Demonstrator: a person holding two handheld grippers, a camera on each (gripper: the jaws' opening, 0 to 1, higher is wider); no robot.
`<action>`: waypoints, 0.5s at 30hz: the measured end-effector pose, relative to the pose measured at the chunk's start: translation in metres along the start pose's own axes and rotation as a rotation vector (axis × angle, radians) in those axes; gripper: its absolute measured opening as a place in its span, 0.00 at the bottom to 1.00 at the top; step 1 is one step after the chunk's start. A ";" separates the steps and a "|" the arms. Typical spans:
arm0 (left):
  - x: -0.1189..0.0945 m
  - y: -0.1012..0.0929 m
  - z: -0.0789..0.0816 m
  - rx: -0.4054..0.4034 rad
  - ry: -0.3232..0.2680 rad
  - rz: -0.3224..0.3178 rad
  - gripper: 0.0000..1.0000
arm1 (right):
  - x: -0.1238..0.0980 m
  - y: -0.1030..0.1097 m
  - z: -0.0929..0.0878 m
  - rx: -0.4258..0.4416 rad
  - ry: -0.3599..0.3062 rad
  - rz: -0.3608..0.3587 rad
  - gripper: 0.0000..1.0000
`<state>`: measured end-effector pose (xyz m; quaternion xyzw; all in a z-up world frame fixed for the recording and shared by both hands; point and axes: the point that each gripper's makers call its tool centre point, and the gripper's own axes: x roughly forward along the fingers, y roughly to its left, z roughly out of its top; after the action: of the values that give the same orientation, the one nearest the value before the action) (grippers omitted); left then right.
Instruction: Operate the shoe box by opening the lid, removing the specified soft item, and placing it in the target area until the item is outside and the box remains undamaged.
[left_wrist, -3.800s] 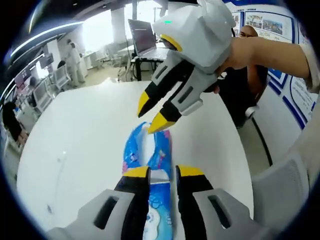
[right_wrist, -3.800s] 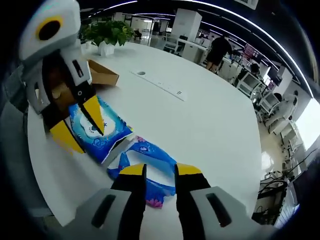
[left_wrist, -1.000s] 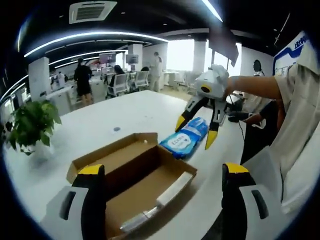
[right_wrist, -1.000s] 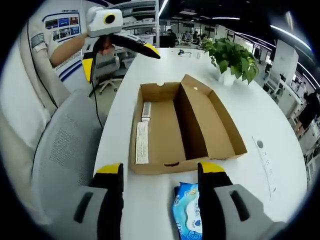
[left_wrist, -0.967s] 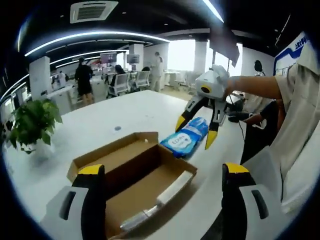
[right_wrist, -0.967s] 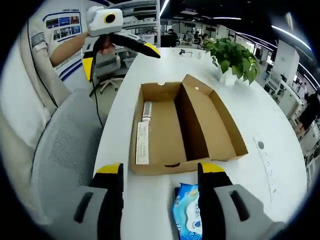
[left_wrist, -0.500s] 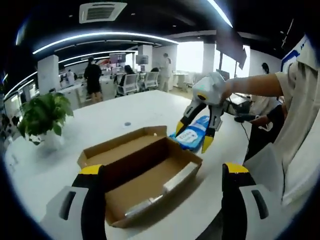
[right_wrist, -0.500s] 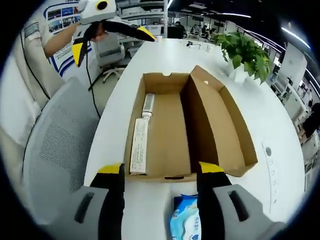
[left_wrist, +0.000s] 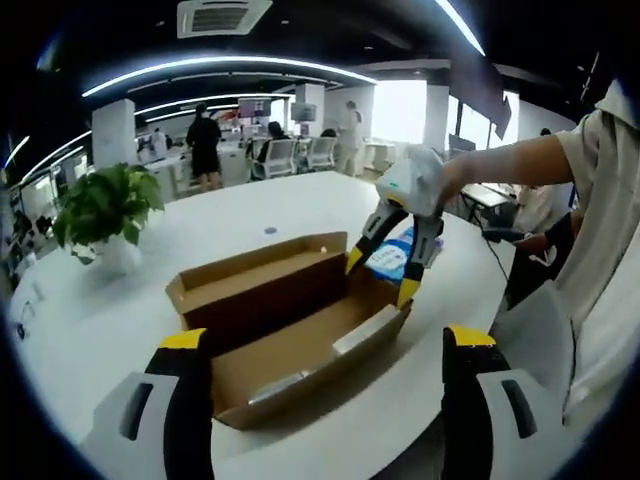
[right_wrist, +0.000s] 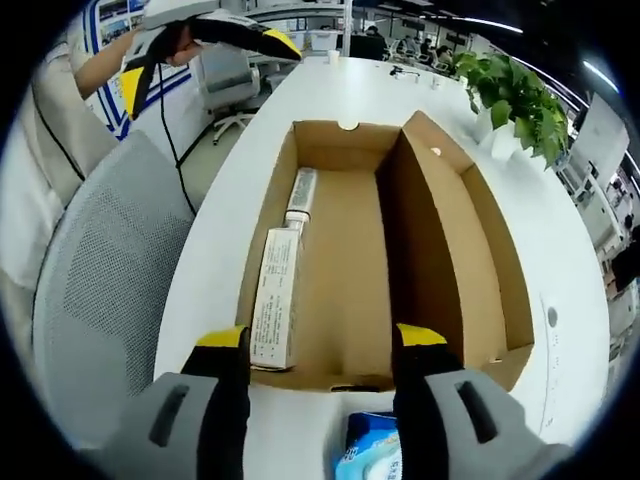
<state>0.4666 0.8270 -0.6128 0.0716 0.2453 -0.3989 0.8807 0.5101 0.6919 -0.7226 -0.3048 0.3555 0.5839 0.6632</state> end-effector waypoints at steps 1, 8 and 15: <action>-0.001 0.000 -0.002 -0.006 0.000 0.001 0.98 | 0.001 0.000 0.000 0.000 0.001 0.002 0.53; -0.008 -0.001 -0.011 -0.022 0.007 0.015 0.98 | 0.013 0.002 -0.008 -0.008 0.041 0.026 0.52; -0.010 -0.001 -0.016 -0.017 0.018 0.023 0.98 | 0.011 -0.005 -0.010 -0.006 0.042 0.005 0.54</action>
<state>0.4538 0.8382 -0.6216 0.0706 0.2560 -0.3859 0.8835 0.5148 0.6893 -0.7370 -0.3179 0.3684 0.5800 0.6532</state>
